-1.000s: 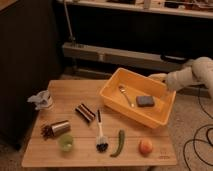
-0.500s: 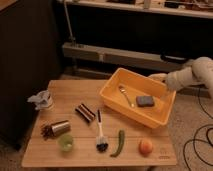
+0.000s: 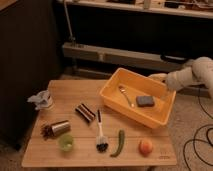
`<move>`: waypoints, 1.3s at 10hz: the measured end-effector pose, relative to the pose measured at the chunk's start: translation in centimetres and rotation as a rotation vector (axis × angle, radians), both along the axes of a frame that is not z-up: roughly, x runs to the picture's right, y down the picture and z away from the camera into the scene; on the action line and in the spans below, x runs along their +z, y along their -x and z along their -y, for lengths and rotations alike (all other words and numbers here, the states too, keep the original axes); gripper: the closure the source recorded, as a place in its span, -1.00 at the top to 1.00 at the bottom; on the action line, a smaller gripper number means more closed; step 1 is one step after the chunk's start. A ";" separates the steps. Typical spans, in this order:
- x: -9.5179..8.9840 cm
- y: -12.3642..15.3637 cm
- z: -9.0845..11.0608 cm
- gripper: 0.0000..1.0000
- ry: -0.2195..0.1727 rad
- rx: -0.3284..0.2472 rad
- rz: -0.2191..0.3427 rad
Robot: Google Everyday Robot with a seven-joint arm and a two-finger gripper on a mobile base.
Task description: Place sponge in plastic cup
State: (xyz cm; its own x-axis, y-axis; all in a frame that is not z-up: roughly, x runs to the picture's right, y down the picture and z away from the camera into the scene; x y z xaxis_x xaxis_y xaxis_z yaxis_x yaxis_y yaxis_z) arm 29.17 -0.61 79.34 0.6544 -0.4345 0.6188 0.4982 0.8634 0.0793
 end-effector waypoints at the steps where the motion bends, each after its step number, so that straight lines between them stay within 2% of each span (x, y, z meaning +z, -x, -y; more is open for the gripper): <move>1: 0.0 0.0 0.0 0.60 0.000 0.000 0.000; 4: 0.0 0.0 0.0 0.60 0.001 -0.001 0.000; 7: 1.1 1.7 -0.8 0.60 0.029 -0.066 -0.030; 11: 3.1 3.4 -3.8 0.60 0.085 -0.157 -0.111; 13: 5.3 4.1 -6.1 0.60 0.124 -0.174 -0.147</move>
